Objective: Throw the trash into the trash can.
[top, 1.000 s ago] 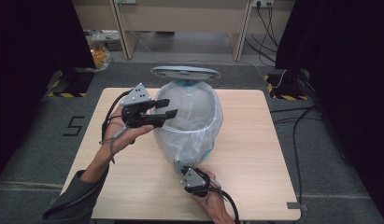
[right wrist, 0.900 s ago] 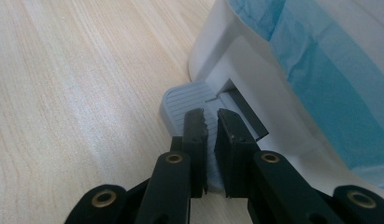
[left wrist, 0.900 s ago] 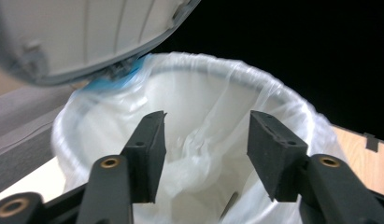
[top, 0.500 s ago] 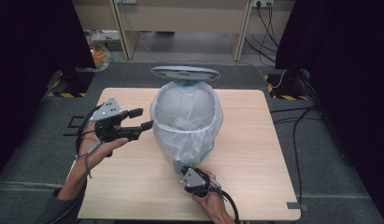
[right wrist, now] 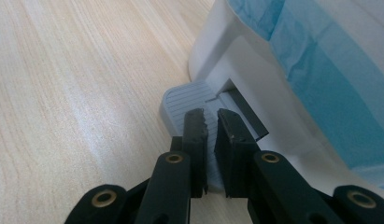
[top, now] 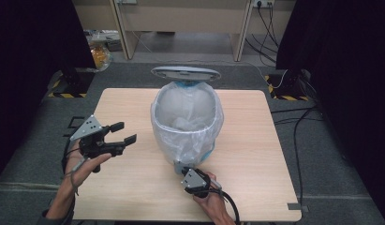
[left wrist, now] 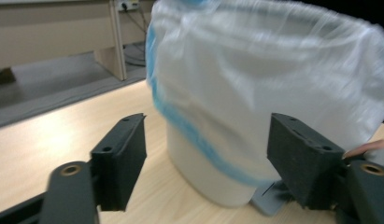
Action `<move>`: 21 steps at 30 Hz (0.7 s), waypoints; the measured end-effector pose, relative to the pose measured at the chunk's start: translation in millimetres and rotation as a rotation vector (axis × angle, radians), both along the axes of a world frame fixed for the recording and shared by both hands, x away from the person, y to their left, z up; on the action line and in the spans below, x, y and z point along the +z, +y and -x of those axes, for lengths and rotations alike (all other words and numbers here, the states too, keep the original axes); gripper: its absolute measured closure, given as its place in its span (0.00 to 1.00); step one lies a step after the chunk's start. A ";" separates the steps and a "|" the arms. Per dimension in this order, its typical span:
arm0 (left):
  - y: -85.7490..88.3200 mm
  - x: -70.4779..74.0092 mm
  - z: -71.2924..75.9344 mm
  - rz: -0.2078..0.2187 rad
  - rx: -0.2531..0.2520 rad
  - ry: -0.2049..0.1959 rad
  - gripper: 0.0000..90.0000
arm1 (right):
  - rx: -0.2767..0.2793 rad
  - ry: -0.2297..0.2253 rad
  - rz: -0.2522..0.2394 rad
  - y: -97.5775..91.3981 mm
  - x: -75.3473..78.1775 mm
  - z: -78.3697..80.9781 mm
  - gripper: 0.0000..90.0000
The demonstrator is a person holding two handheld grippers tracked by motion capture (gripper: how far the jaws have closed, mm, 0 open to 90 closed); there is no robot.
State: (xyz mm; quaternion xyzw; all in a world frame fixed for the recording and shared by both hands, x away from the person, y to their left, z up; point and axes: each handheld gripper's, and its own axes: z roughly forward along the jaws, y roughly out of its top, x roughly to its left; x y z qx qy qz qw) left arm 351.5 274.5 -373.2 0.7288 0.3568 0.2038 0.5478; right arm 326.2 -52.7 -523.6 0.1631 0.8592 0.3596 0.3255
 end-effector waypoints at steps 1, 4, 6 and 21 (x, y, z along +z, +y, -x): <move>1.1 -5.8 0.7 0.001 0.006 0.008 0.30 | -0.001 0.000 -0.001 0.1 0.0 0.0 0.91; 3.4 -22.7 1.4 0.019 0.017 0.033 0.26 | -0.001 -0.001 0.001 0.1 0.0 0.0 0.91; 2.7 -39.3 1.7 -0.017 0.038 0.046 0.27 | -0.001 -0.001 0.000 0.1 0.0 0.0 0.91; 2.1 -86.7 -1.2 -0.072 0.062 0.073 0.26 | -0.001 -0.001 0.000 0.1 0.0 0.0 0.91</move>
